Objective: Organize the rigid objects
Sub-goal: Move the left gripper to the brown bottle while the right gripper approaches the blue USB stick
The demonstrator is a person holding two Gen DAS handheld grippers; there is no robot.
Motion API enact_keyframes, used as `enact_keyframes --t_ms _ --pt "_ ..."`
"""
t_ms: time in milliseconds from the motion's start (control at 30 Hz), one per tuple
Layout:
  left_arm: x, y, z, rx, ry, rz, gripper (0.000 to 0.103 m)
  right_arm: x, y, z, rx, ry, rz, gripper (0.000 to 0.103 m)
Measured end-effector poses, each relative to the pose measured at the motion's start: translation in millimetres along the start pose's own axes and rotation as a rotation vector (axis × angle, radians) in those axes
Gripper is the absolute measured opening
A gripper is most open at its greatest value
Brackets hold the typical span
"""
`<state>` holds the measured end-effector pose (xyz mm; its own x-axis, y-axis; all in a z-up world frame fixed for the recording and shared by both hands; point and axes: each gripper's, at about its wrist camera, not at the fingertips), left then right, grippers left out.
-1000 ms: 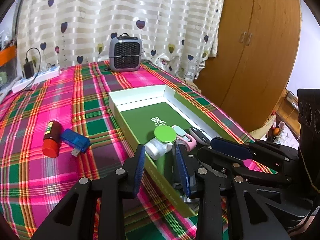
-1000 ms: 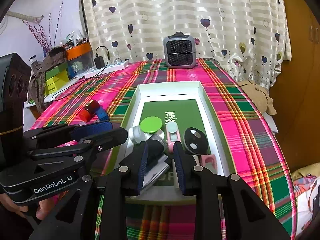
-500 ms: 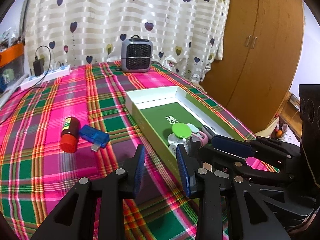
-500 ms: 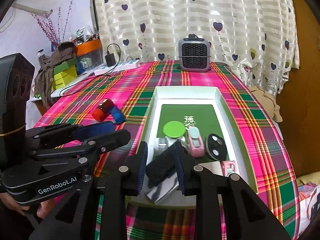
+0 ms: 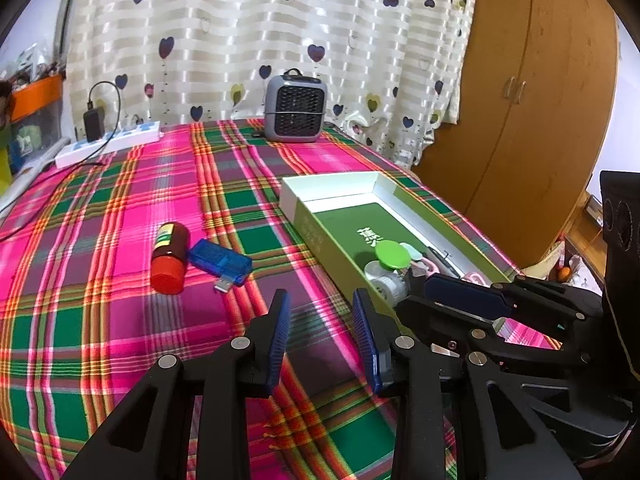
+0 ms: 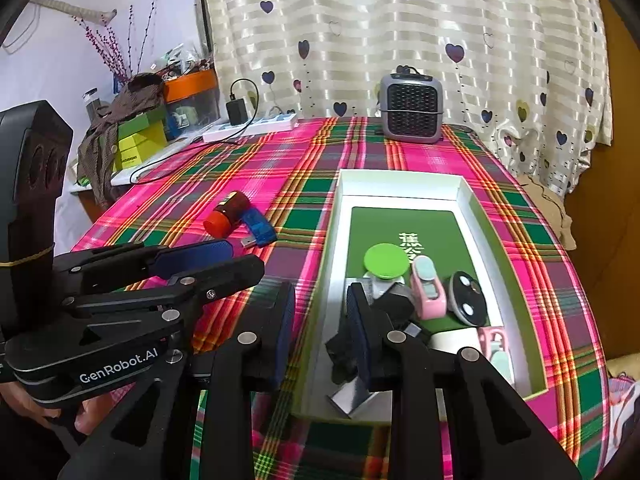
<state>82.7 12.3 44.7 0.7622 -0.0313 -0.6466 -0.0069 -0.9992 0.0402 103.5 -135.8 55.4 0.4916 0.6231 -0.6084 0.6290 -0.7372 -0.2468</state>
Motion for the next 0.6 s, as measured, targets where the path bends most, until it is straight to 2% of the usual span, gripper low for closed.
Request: enact_keyframes --t_ms 333,600 --pt "-2.2 -28.5 1.3 -0.036 0.004 -0.018 0.031 16.1 -17.2 -5.2 -0.039 -0.021 -0.034 0.028" --pt "2.4 -65.3 -2.3 -0.093 0.008 -0.108 0.031 26.0 -27.3 -11.4 -0.064 -0.029 -0.053 0.028"
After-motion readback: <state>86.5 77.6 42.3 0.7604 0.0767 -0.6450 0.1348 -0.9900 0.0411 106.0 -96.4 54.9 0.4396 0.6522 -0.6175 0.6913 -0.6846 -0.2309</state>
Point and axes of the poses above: each gripper's, at about its wrist camera, not at the fingertips, and x roughly the way its jaws point, y to its right, z to its underside, and after that the axes turned 12 degrees about -z, right-handed
